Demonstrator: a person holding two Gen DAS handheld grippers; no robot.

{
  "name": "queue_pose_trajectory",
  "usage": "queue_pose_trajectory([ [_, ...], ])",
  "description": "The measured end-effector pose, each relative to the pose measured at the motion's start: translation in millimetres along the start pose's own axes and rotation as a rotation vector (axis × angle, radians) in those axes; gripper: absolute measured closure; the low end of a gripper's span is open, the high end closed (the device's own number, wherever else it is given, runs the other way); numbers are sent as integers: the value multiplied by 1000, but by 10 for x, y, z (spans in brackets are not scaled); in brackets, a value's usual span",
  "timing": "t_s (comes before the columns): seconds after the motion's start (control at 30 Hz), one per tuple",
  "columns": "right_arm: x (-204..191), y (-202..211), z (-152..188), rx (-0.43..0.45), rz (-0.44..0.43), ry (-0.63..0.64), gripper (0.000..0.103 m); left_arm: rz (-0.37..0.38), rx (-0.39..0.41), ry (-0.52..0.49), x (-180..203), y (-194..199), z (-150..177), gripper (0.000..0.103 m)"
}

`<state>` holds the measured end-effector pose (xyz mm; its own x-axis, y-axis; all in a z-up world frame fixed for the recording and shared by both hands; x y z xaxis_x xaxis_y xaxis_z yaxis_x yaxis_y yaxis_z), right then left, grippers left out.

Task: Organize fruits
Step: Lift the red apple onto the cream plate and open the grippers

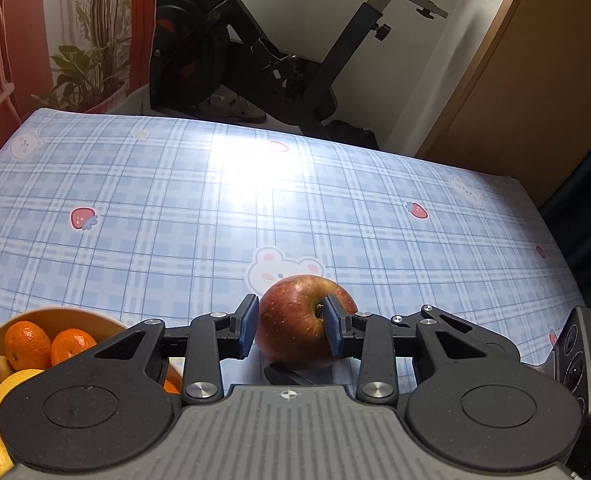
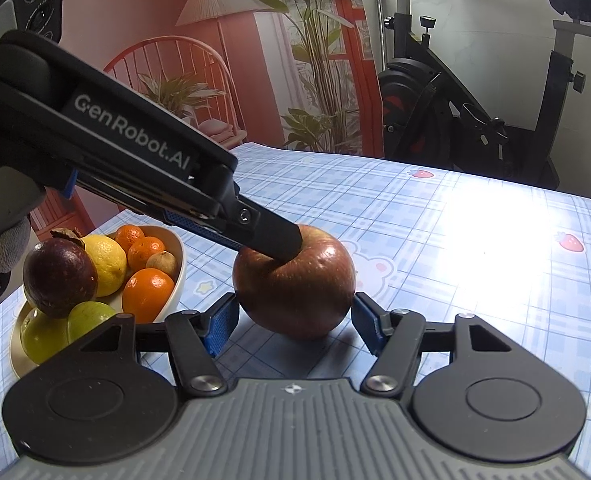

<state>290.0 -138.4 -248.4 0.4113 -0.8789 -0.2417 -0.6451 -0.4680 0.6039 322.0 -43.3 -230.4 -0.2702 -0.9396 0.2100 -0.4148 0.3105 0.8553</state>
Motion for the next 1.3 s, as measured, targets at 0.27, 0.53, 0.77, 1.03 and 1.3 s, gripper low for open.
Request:
queue_pose_trajectory([
  [0.27,-3,0,2,1,0,-1,38,1,4,-5,0,-6,7,65],
  [0.53,-47,107,-11,45,1,24,39,13,-11,-26,41,92,-15,66],
  [0.77,-335,270,-160,68,-8,79,39,52,-7,-15,-74,410,11,66],
  [1.03,-838,305,-362,84,-85,103,39,18,18,-23,-321,877,88,65],
  [1.3,-1154,201,-309,41,-101,156,39,25,31,35,-592,983,261,65],
])
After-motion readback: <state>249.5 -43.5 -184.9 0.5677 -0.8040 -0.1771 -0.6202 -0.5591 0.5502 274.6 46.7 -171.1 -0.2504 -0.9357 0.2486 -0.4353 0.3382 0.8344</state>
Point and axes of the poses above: each gripper's, at about its wrist camera, not at the fingertips, and y roughly against the way its jaws point, x to its right, z to its underside, the point moved 8 cm from there along -y, roughly the way its jaws point, and after that the axes turned 8 degrees about -x, right-handed, at the moved point
